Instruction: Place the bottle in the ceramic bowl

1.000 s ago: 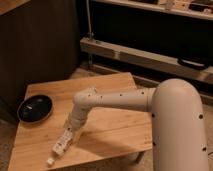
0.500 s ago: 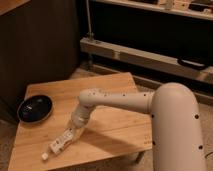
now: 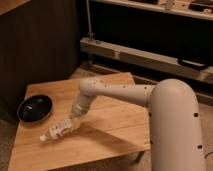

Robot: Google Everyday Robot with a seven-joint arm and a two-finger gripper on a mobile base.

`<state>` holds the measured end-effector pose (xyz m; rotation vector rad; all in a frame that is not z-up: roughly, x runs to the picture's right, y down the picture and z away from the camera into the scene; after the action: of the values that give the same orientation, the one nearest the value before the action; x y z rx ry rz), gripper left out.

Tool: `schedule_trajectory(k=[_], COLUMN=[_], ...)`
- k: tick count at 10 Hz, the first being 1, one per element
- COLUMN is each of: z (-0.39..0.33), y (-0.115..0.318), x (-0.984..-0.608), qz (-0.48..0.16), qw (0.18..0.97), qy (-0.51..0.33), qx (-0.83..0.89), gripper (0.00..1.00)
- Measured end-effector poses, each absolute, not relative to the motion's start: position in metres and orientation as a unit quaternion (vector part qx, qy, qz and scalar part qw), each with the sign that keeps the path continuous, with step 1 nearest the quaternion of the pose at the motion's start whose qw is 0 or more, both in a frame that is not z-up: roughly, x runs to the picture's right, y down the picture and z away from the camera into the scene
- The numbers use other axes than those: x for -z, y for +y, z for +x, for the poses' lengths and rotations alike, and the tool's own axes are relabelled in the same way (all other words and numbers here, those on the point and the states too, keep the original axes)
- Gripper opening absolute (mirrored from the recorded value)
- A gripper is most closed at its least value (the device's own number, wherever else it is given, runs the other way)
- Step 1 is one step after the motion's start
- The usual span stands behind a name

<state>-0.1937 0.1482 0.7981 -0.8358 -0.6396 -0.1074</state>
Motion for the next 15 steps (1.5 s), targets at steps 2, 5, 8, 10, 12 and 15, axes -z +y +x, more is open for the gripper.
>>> schedule_trajectory(k=[2,5,8,10,12,15], z=[-0.217,-0.231,-0.236,-0.245,-0.253,-0.266], y=[0.122,0.107,0.098,0.081,0.054,0.042], x=[-0.804,-0.825,-0.847,-0.85,-0.843,-0.846], qz=[-0.398,-0.411,-0.414,-0.407,-0.399,-0.404], qw=[0.866,0.863,0.859,0.859,0.863,0.861], qy=[-0.298,-0.292,-0.303,-0.309,-0.309,-0.304], qx=[0.05,0.036,0.019,0.023,0.037,0.053], gripper=[0.0,0.0,0.0,0.0,0.0,0.0])
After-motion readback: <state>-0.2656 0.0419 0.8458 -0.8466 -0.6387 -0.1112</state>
